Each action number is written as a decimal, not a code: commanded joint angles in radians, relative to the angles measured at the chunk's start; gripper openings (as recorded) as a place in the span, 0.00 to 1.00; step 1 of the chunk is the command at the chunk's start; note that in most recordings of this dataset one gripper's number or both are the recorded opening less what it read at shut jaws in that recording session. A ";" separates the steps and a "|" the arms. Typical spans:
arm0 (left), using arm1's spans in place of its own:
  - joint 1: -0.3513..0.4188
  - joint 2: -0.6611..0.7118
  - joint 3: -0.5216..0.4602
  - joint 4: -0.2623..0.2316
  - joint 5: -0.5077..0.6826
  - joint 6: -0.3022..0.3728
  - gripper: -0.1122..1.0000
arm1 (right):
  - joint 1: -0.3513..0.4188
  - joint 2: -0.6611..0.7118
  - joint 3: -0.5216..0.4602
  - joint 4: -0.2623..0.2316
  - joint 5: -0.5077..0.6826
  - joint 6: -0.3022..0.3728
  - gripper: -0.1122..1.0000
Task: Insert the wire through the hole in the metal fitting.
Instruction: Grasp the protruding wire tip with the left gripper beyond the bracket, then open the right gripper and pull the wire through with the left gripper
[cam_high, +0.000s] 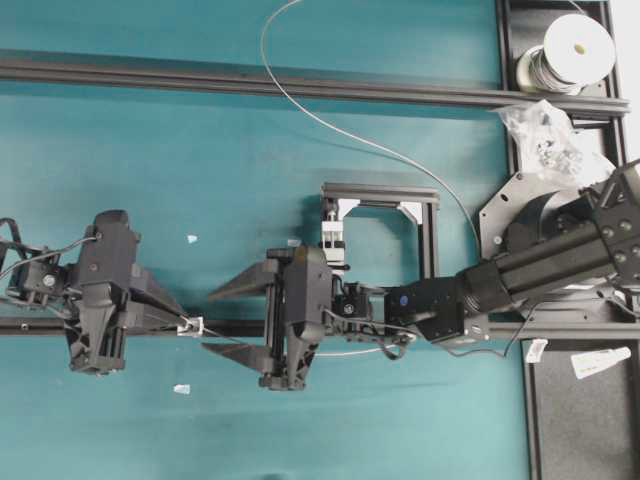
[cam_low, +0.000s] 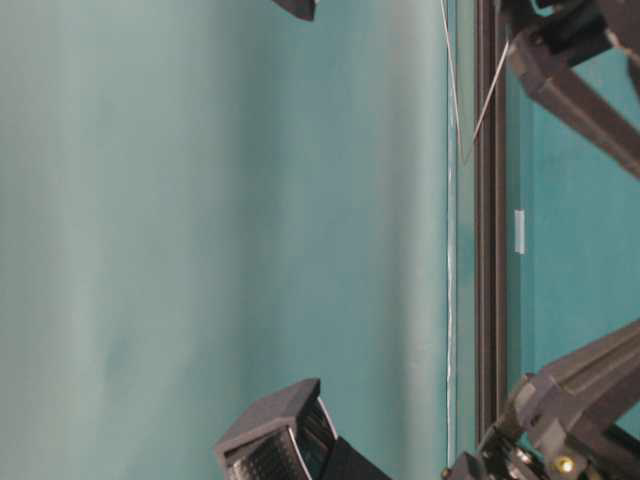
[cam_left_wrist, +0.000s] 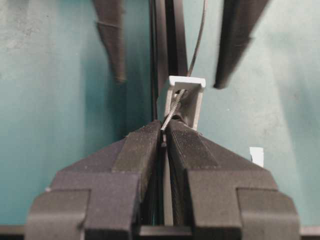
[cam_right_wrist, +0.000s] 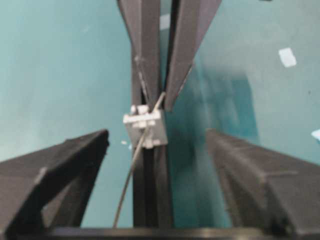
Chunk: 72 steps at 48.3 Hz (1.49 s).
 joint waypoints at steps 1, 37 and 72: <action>-0.008 -0.018 -0.008 0.002 0.003 -0.002 0.02 | 0.000 -0.048 -0.009 0.002 -0.012 -0.005 0.96; -0.051 -0.184 0.092 0.003 0.107 -0.005 0.01 | 0.000 -0.081 0.034 0.002 -0.008 -0.003 0.95; -0.110 -0.371 0.296 0.003 0.132 -0.023 0.01 | 0.000 -0.081 0.034 0.002 -0.006 -0.005 0.95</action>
